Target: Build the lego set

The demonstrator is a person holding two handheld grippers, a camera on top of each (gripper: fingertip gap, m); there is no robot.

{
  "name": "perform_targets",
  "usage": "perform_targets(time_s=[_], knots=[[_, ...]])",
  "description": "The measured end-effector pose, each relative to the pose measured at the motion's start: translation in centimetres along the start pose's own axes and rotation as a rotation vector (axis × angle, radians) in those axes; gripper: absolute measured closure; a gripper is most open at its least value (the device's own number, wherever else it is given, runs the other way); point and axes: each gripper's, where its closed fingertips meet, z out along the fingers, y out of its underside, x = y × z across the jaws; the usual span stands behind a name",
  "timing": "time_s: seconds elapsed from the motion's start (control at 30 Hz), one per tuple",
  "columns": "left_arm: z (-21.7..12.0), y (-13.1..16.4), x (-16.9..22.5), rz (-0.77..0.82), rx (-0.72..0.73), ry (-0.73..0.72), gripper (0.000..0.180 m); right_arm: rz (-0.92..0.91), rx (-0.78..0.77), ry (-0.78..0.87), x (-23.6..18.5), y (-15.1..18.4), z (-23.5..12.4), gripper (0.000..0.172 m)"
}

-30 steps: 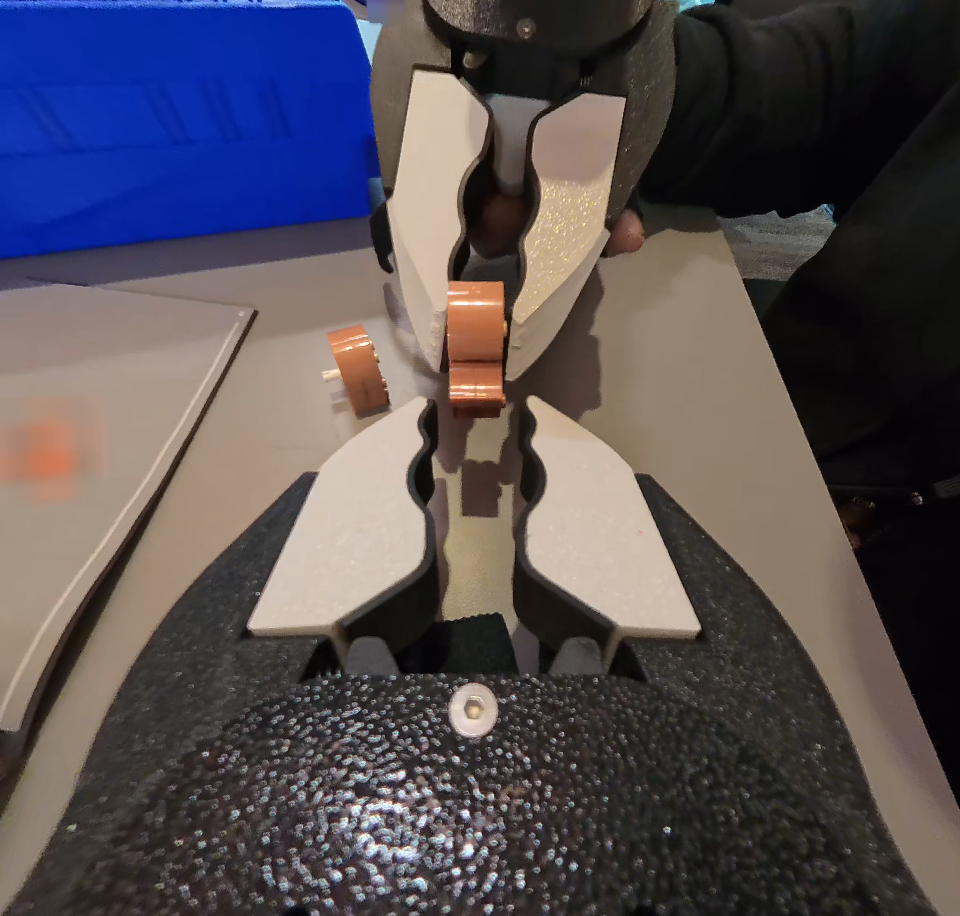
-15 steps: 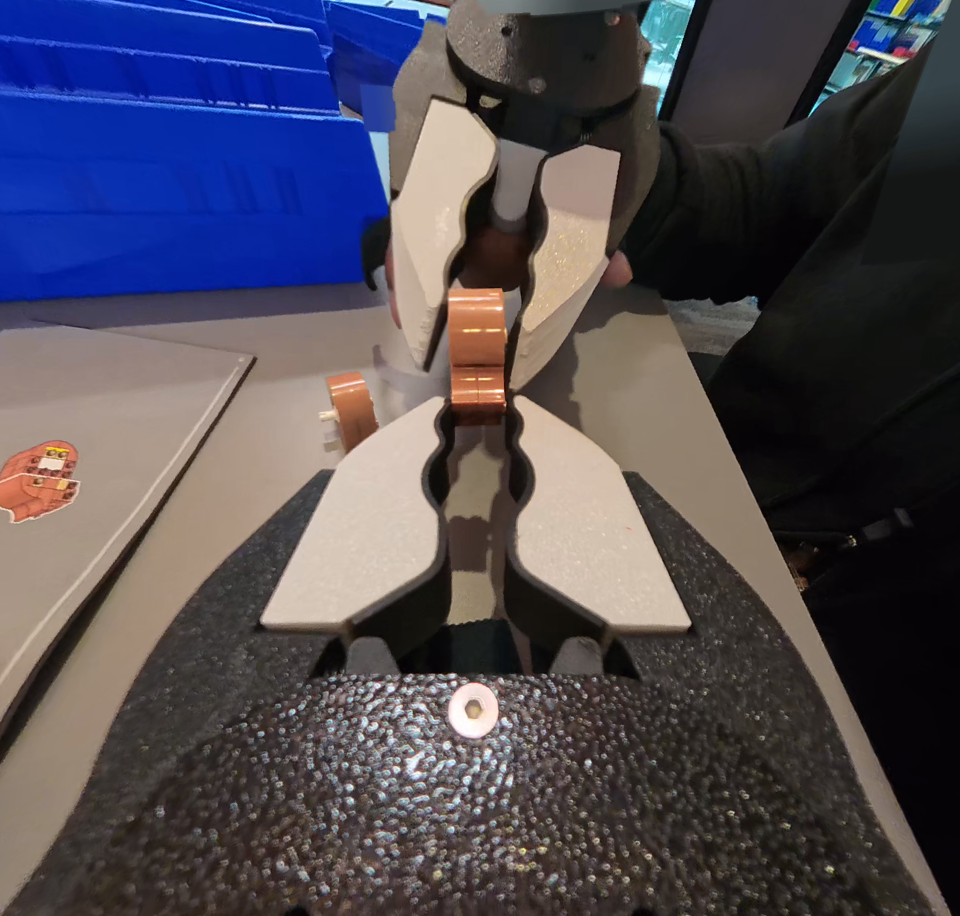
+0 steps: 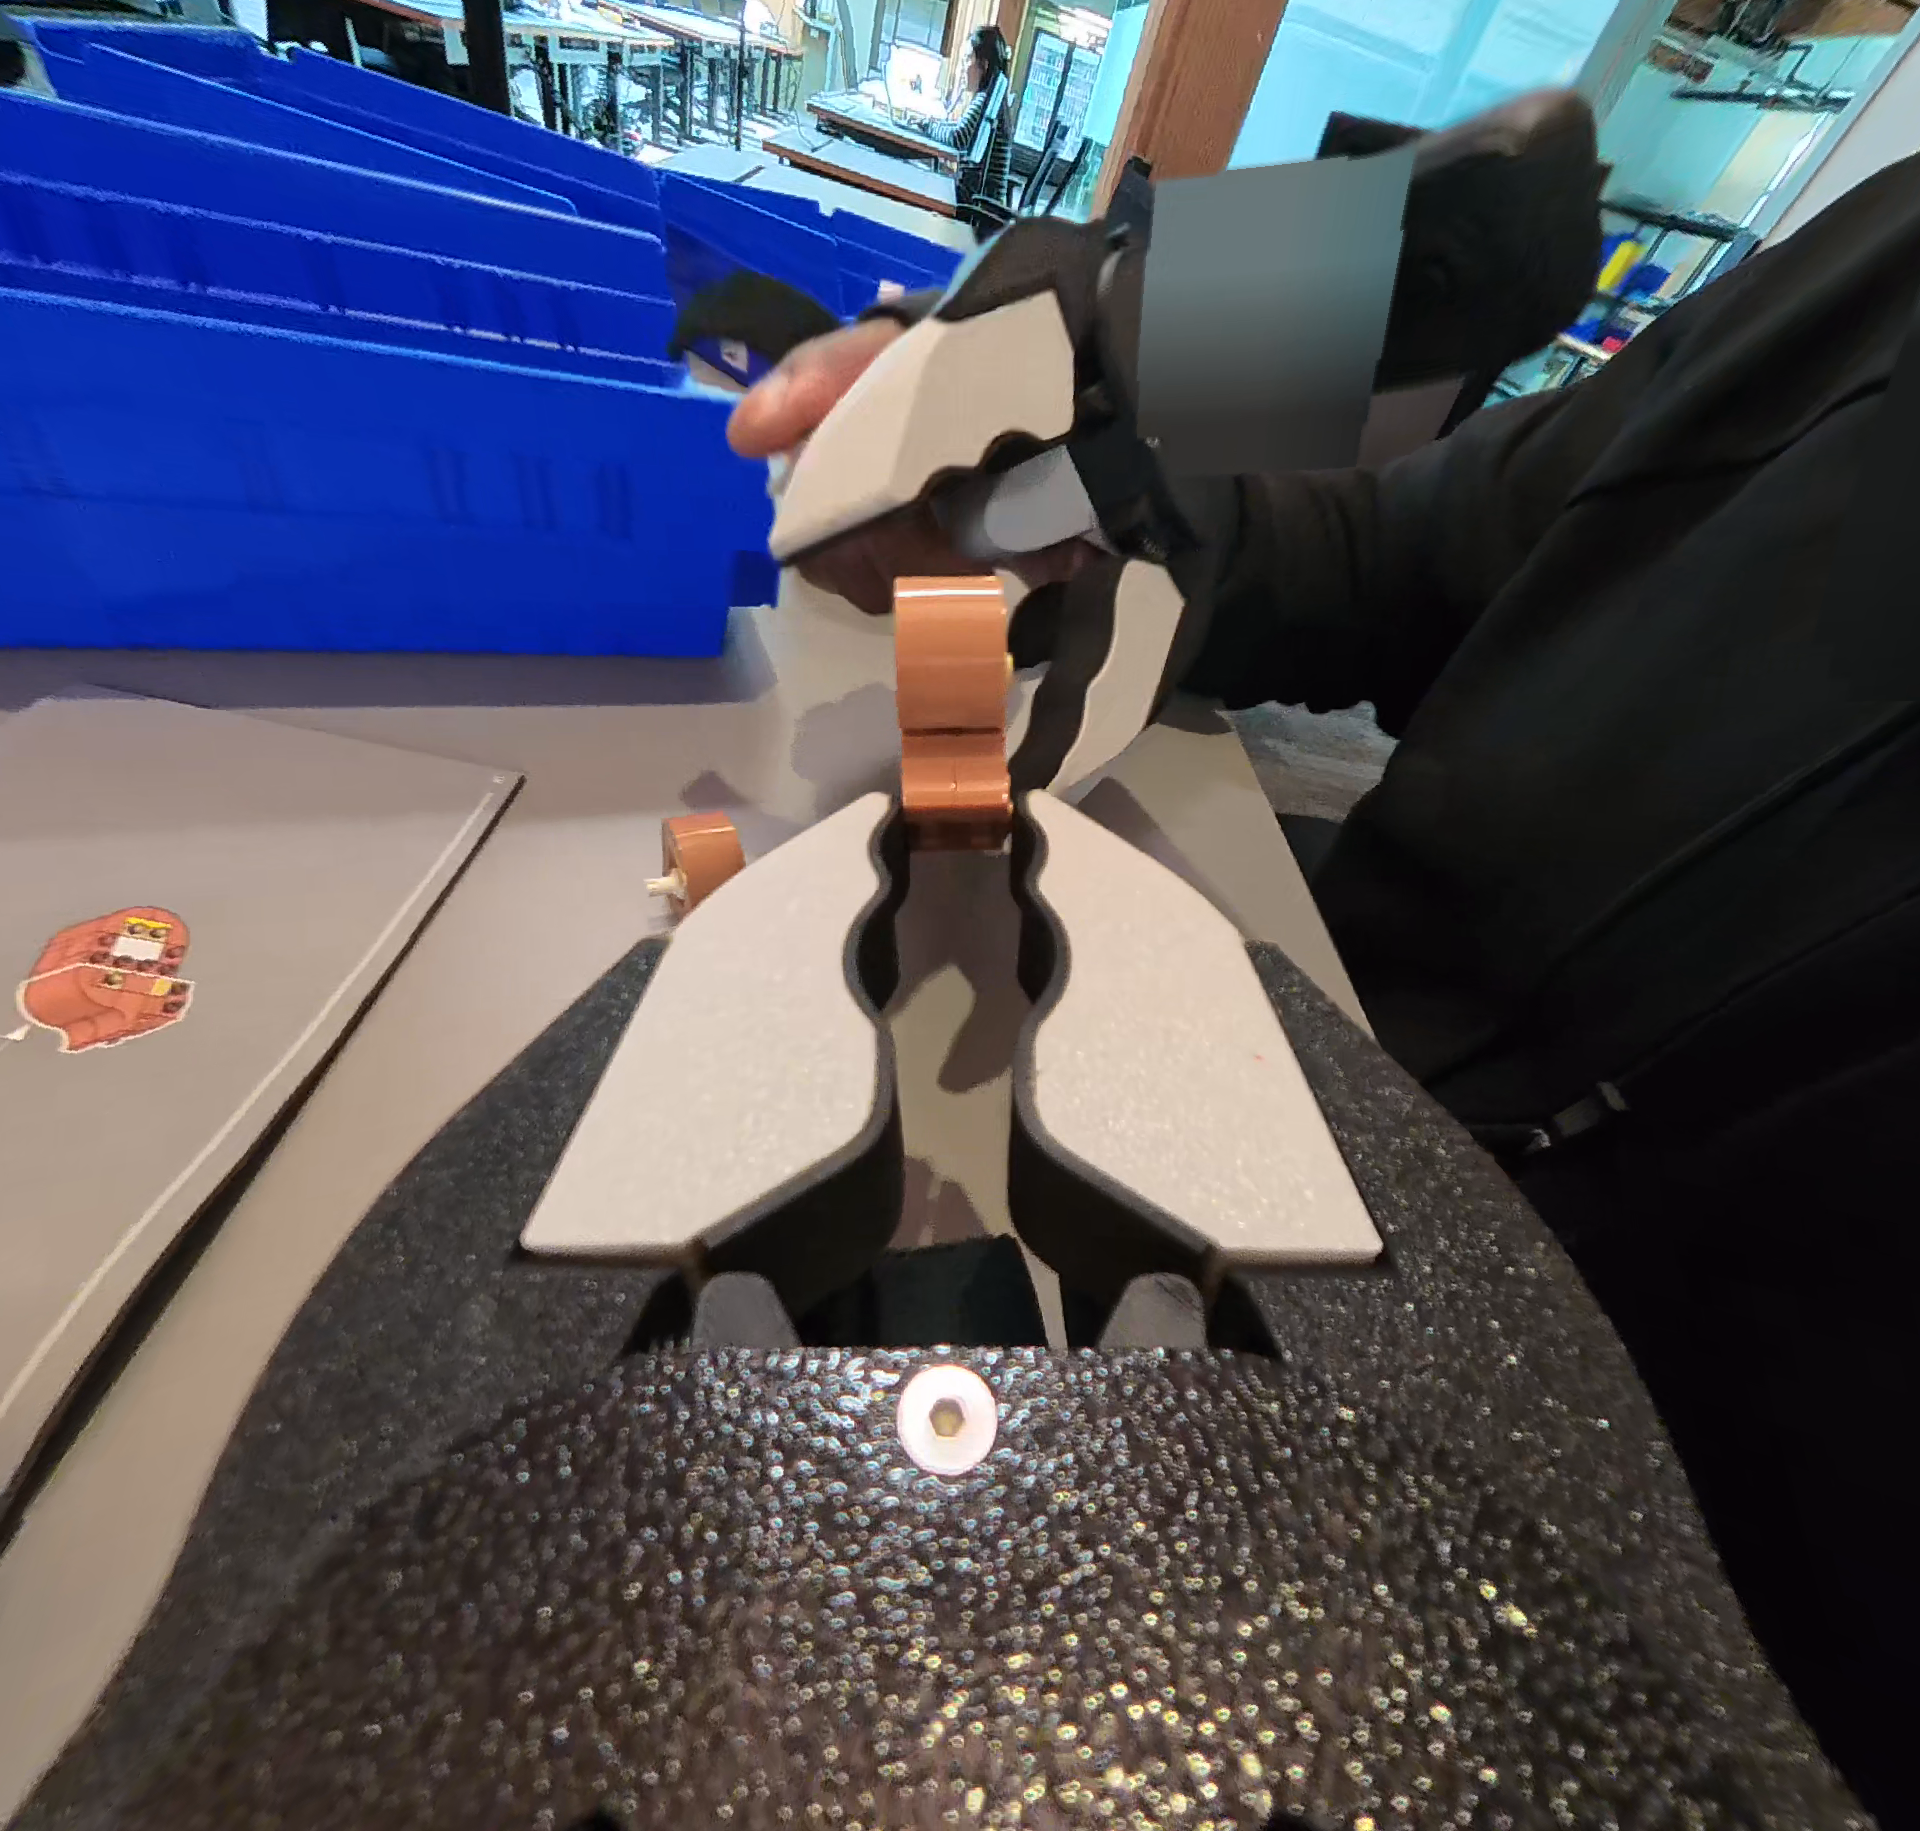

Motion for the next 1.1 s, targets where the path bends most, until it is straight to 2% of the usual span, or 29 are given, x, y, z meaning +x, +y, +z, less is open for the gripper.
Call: perform_targets(time_s=[0.13,0.27,0.57,0.73,0.93,1.1], knots=[[-0.3,-0.4,0.2,-0.038,-0.001,0.034,0.163,-0.287,0.046,0.120,1.2,-1.5,0.6,0.093],[-0.4,-1.0,0.3,-0.071,-0.001,0.061,0.163,-0.420,0.084,0.150,1.5,-2.6,1.4,0.088],[-0.3,-1.0,0.9,-0.115,-0.039,0.111,0.163,-0.417,0.164,0.138,1.5,-3.9,2.0,0.100],[-0.3,-0.8,0.9,-0.141,-0.044,0.123,0.163,-0.413,0.169,0.128,1.2,-3.9,2.2,0.106],[-0.2,-0.5,0.9,-0.153,-0.061,0.124,0.163,-0.384,0.169,0.117,0.9,-3.6,2.3,0.124],[-0.1,-0.5,0.9,-0.162,-0.055,0.120,0.163,-0.342,0.174,0.112,1.0,-3.5,2.2,0.127]])
